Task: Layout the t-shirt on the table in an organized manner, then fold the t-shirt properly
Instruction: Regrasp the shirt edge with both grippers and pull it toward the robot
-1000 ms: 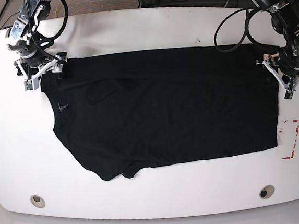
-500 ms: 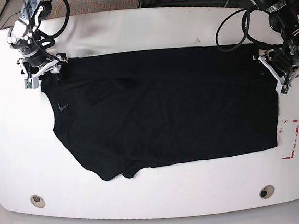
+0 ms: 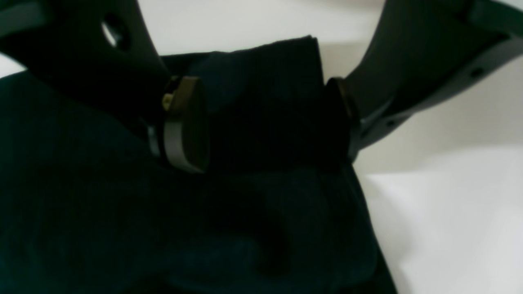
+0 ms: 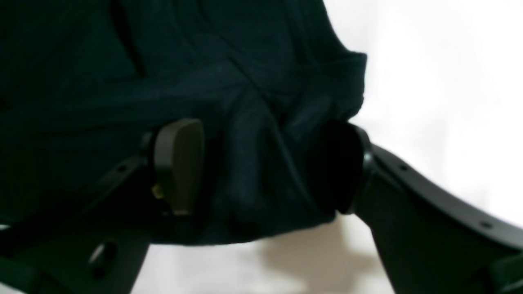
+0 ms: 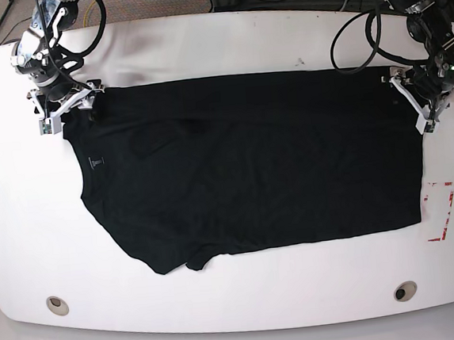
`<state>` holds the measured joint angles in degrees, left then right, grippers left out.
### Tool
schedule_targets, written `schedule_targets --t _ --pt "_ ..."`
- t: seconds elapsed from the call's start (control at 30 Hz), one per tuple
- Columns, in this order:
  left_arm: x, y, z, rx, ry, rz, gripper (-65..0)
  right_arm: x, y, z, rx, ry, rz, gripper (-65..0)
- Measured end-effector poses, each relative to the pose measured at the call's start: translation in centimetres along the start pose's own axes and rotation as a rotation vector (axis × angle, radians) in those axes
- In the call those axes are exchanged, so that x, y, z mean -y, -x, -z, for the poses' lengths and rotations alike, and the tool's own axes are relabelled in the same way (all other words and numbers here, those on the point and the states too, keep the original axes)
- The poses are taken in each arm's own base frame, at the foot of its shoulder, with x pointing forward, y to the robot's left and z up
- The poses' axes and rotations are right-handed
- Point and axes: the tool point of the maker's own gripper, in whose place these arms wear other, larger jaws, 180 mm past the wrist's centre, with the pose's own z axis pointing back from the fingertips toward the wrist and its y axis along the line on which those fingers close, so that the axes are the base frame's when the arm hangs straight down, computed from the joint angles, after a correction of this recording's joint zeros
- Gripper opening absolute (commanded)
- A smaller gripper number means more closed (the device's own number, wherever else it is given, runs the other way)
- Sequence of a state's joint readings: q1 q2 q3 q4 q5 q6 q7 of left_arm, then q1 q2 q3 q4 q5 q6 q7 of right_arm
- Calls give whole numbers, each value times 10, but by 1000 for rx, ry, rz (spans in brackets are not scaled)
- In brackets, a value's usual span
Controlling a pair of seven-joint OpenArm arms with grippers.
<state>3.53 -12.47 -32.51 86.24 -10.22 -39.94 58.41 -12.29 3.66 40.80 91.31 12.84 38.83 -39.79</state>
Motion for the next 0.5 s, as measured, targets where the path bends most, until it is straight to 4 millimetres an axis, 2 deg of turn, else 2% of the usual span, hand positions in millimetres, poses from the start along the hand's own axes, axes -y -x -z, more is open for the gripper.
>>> schedule_targets --t 0.13,0.27,0.33,0.4,0.5 --pt "2 3 1 41 5 -1 -267 0 0 0 0 1 0 -244" --pt "3 5 1 63 12 -5 -279 1 1 0 -3 3 -2 -341" --pt "3 7 2 61 14 -8 -319 1 1 0 -4 3 0 -400" --pt "2 8 2 58 15 -11 -390 1 2 0 -5 1 2 -474" --pt "0 9 3 65 17 -17 -464 0 2 0 -7 -2 0 -545"
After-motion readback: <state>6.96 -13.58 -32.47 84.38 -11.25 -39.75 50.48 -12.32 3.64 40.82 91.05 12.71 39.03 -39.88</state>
